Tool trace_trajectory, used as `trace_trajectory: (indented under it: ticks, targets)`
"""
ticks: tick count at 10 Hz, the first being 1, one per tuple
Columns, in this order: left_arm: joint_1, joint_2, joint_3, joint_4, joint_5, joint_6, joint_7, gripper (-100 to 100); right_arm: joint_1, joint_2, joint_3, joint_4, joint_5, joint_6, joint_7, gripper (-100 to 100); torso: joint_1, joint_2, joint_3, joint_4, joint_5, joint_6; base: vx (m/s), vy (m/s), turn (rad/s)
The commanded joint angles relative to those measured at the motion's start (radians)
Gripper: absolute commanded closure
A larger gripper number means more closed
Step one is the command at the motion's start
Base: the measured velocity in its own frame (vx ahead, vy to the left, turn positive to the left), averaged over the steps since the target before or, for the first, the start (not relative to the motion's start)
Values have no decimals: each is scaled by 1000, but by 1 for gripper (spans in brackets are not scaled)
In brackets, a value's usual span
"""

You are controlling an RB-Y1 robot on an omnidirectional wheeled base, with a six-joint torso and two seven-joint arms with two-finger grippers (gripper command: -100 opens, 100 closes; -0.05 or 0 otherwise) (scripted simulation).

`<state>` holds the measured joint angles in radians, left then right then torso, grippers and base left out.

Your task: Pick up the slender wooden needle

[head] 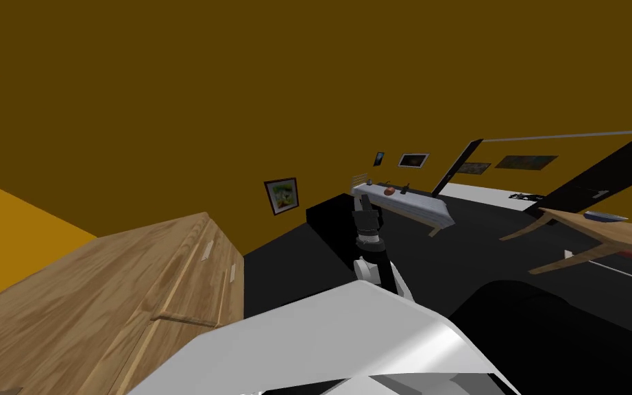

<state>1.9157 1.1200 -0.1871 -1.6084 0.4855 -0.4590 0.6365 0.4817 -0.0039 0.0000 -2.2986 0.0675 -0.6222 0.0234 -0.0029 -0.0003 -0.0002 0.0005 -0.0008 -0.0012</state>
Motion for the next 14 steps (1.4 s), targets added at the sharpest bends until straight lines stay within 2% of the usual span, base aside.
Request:
trace_trajectory:
  ticks: [1, 2, 5, 6, 7, 11, 12, 13, 14]
  targets:
    - [0, 0, 0, 0, 0, 0, 0, 0, 0, 0, 0, 0, 0, 0, 0, 0, 0, 0, 0, 0, 0, 0, 1, 8, -1]
    - [-31, -12, -15, 11, -9, 15, -3, -100, 0, 0, 0, 0, 0, 0, 0, 0, -2, 0, 0, 0, -1, 0, 9, 19, 18]
    - [-93, -37, -47, 32, -27, 44, -8, -100, 0, 0, 0, 0, 0, 0, 0, 0, -1, 0, 0, 0, 0, 0, 14, 39, 26]
    - [-78, -31, -38, 24, -22, 39, -6, -100, 0, 0, 0, 0, 0, 0, 0, 0, -1, 0, 0, 0, 0, 0, 7, 19, 1]
    - [-79, -32, -39, 25, -23, 41, -7, 100, 0, 0, 0, 0, 0, 0, 0, 0, -2, 0, 0, 0, -1, 0, 0, 0, 0]
    - [-79, -31, -37, 24, -23, 40, -7, 100, 0, 0, 0, 0, 0, 0, 0, 0, -3, 3, 2, 1, 0, -2, 1, 1, -4]
    - [-79, -31, -37, 24, -23, 39, -7, 0, 0, 0, 0, 0, 0, 0, 0, 0, -3, 3, 2, 1, 0, -2, 0, 0, 0]
    - [-52, -21, -26, 18, -15, 25, -4, 100, 0, 0, 0, 0, 0, 0, 0, 0, -3, 3, 2, 1, 0, -2, -9, -30, -16]
    - [-31, -12, -15, 11, -9, 15, -3, 100, 0, 0, 0, 0, 0, 0, 0, 0, -5, 4, 2, 1, -1, -2, -18, -45, -21]
